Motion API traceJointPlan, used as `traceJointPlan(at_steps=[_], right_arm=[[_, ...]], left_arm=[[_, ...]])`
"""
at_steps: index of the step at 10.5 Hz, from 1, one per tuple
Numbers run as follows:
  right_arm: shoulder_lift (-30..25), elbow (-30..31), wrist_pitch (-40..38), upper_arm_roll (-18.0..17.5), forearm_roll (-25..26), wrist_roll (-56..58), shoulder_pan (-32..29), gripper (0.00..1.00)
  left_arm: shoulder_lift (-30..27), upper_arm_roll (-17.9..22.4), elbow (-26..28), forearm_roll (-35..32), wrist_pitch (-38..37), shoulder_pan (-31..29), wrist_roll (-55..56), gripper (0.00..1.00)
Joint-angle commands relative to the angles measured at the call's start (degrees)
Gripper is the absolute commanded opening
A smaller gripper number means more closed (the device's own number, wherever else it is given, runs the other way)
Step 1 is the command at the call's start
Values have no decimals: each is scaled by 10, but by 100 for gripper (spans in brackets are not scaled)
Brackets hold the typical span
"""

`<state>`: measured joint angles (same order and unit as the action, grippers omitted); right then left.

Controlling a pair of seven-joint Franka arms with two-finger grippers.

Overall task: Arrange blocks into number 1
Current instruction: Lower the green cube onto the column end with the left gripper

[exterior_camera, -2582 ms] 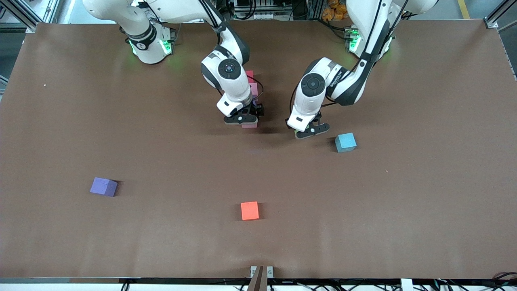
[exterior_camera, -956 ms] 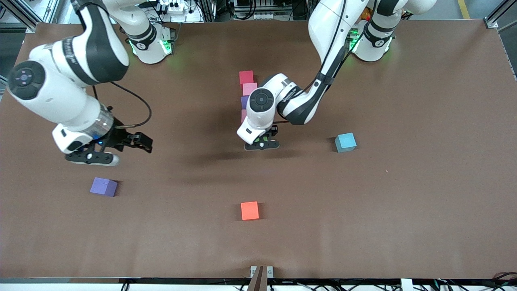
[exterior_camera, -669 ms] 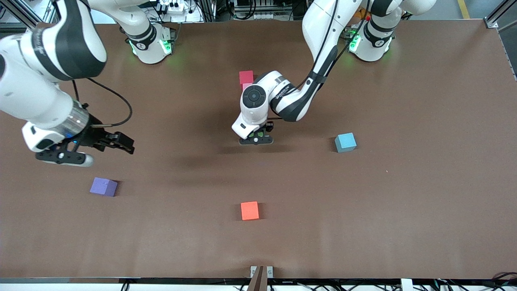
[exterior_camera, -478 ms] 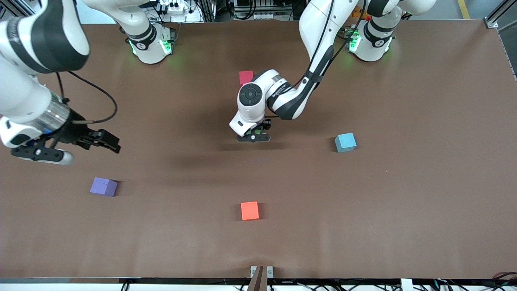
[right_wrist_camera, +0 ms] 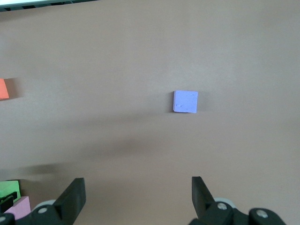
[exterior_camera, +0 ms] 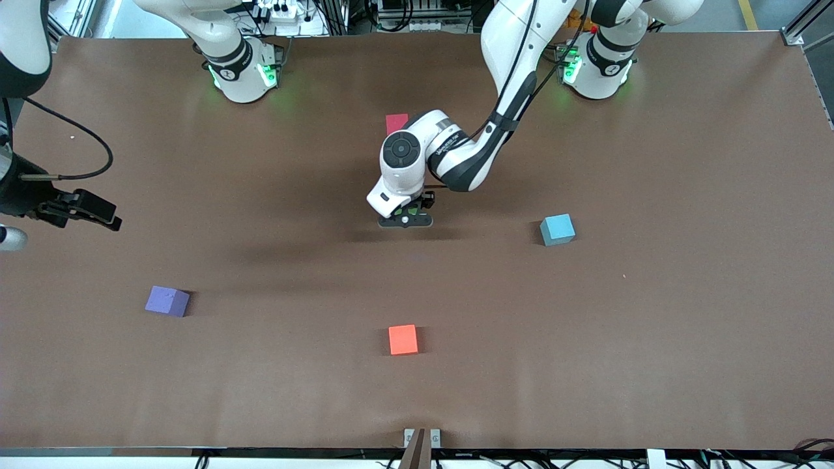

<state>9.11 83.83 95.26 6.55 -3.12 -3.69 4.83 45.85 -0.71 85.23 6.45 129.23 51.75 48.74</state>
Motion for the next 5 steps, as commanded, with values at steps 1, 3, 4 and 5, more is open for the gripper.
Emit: traceJointPlan(at_steps=[1, 3, 4, 5], right_arm=[[5, -12, -11, -8, 4, 6, -10, 100], [5, -12, -11, -9, 3, 5, -7, 100], [6, -12, -11, -9, 3, 5, -8, 100], [6, -12, -10, -9, 2, 5, -8, 100]], left_arm=[[20, 4, -29, 16, -5, 12, 11, 0], [22, 4, -30, 16, -5, 16, 12, 0], [22, 4, -30, 16, -5, 15, 12, 0], [22, 4, -30, 16, -5, 15, 12, 0]])
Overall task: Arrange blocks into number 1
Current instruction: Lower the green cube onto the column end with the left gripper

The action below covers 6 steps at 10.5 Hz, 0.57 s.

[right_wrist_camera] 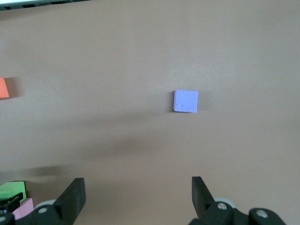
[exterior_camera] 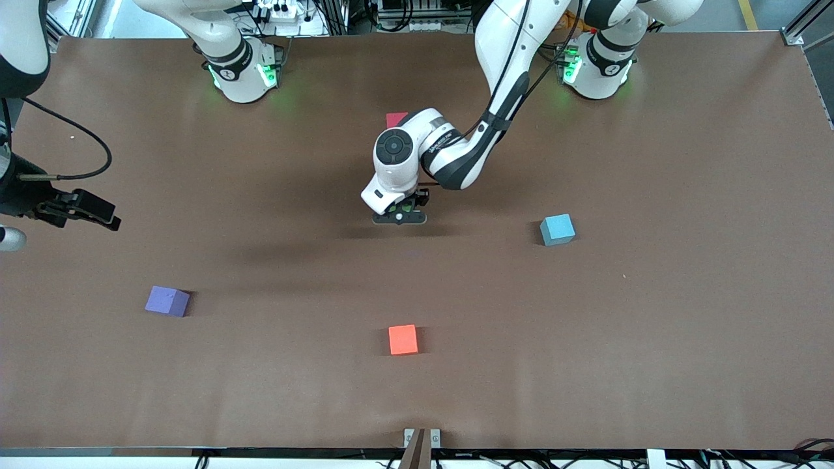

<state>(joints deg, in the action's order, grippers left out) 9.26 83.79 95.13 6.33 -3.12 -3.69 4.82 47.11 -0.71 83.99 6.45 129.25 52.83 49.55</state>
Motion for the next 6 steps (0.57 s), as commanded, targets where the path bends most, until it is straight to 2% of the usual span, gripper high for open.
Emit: traceJointPlan(at_steps=[1, 3, 6], right_arm=[[4, -12, -9, -7, 2, 6, -8, 100], [4, -12, -9, -7, 1, 6, -9, 100], [5, -12, -10, -7, 1, 6, -9, 100]], left_arm=[[8, 5, -19, 16, -5, 3, 2, 0], [17, 9, -44, 17, -1, -1, 6, 0], [23, 9, -46, 16, 7, 1, 14, 0]])
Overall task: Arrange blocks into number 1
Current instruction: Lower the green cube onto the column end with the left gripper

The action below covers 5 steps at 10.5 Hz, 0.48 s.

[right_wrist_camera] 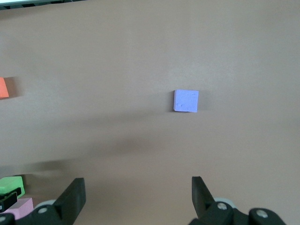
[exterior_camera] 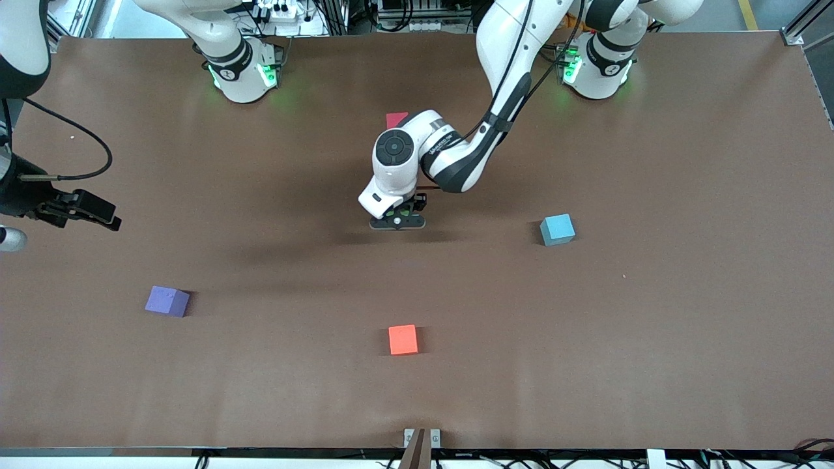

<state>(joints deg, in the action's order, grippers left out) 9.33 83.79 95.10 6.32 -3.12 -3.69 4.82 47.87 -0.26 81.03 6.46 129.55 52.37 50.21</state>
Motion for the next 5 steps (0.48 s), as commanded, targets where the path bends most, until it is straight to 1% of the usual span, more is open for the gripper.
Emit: traceJointPlan(at_steps=[1, 2, 3, 4, 5], right_arm=[[4, -12, -9, -7, 0, 6, -9, 100], [5, -12, -10, -7, 0, 6, -9, 100], [5, -12, -9, -7, 0, 6, -9, 100], [5, -11, -9, -7, 0, 6, -9, 100], [5, -11, -10, -7, 0, 6, -9, 100]], left_arm=[[15, 3, -13, 17, 4, 7, 11, 0], [14, 0, -9, 15, 4, 9, 16, 0], [14, 0, -6, 17, 3, 17, 17, 39], [14, 1, -4, 10, 1, 26, 16, 99], [13, 2, -1, 10, 0, 31, 18, 100]])
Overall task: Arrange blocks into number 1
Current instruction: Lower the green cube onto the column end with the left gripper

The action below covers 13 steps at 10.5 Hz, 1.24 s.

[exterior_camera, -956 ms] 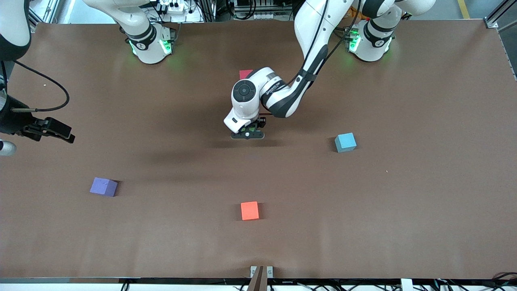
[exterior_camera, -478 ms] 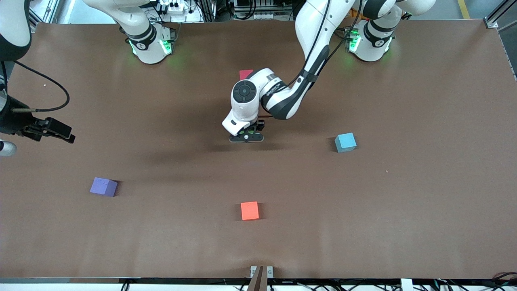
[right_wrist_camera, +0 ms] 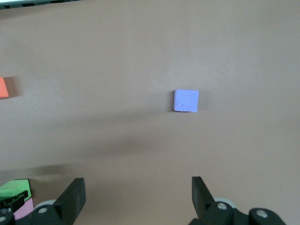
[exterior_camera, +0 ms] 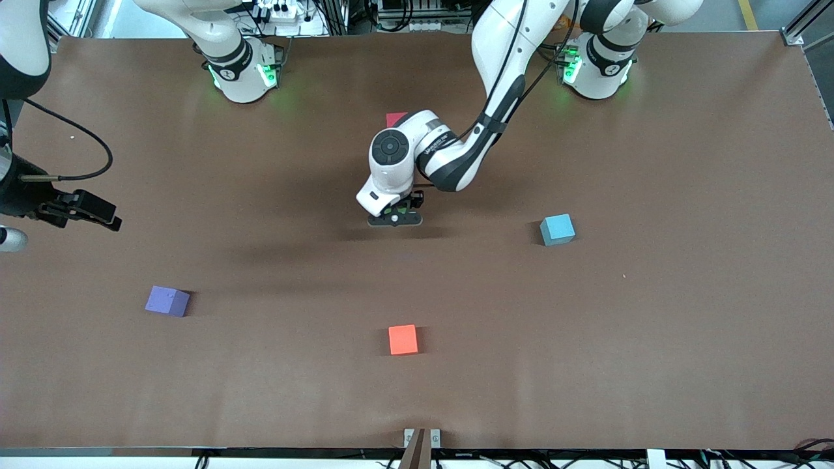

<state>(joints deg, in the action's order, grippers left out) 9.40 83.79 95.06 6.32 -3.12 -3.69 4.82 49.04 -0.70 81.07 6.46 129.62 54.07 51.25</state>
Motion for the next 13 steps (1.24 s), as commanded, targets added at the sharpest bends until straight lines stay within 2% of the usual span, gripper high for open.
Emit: traceJointPlan(at_steps=[1, 4, 5, 11, 13], right_arm=[[5, -11, -8, -7, 0, 6, -9, 100], [6, -12, -8, -7, 0, 6, -10, 100], [6, -11, -8, -7, 0, 6, -10, 100], [6, -12, -8, -7, -1, 6, -10, 100], [7, -12, -8, -6, -1, 6, -10, 100]], left_arm=[[-1, 7, 0, 9, -4, 16, 16, 100], [-12, 13, 1, -1, -42, 10, 18, 100], [-23, 29, 1, -5, -57, 10, 20, 100], [-123, 139, -3, -7, -131, 8, 25, 100], [-127, 196, -6, -7, -132, 3, 22, 100]])
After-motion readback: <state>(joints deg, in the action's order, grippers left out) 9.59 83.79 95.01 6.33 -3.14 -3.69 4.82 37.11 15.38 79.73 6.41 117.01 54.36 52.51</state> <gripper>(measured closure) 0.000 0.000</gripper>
